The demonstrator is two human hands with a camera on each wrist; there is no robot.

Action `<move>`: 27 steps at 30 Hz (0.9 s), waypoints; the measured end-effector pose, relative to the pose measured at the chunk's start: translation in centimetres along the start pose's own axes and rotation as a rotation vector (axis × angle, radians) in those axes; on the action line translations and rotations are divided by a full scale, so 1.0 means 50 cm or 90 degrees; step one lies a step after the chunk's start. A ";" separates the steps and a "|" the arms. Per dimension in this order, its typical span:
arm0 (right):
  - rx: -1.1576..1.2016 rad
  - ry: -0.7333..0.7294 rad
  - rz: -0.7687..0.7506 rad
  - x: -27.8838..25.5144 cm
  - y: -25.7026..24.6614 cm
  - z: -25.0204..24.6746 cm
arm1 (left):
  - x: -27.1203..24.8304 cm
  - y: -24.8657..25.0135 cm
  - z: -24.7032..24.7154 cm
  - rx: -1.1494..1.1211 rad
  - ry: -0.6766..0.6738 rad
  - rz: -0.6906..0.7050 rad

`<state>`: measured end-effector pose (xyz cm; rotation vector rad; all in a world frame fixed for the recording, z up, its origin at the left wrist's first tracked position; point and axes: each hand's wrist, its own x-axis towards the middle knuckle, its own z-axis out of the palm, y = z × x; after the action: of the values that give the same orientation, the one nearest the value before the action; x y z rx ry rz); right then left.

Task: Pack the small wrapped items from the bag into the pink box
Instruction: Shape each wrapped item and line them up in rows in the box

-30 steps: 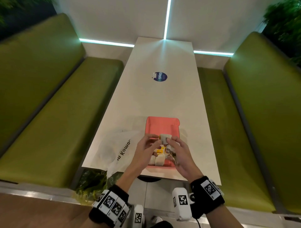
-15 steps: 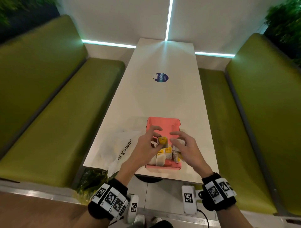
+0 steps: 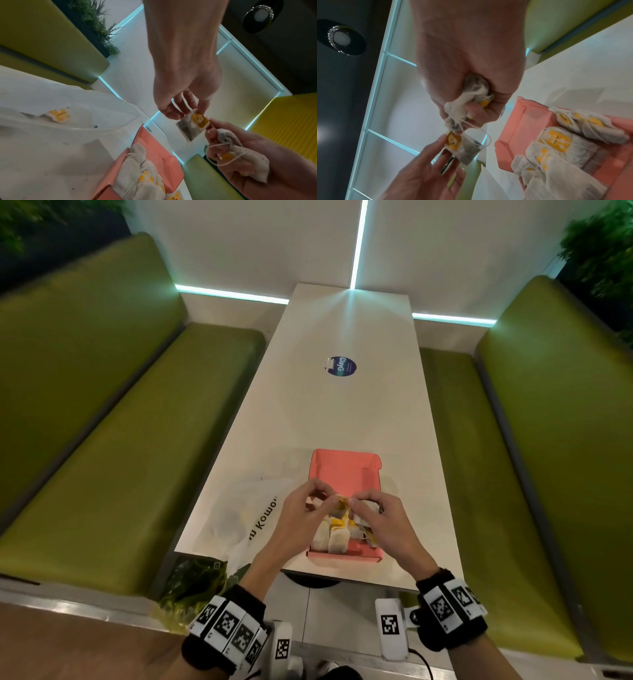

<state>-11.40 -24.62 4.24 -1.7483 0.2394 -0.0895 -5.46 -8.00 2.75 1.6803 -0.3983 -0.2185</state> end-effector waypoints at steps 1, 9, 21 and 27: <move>-0.006 -0.008 0.001 -0.001 0.003 -0.002 | 0.001 0.000 -0.002 -0.011 0.001 -0.004; -0.072 -0.096 -0.015 -0.006 0.015 -0.003 | 0.006 -0.006 0.000 -0.070 0.050 -0.021; 0.018 -0.026 0.042 -0.032 0.017 0.030 | -0.009 -0.001 -0.013 -0.171 -0.009 -0.060; 0.059 0.000 0.054 -0.038 0.015 0.035 | -0.017 0.000 -0.016 -0.142 -0.039 -0.048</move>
<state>-13.00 -22.68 3.31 -1.6436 0.3033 -0.0384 -5.95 -6.92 2.79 1.4731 -0.3427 -0.3575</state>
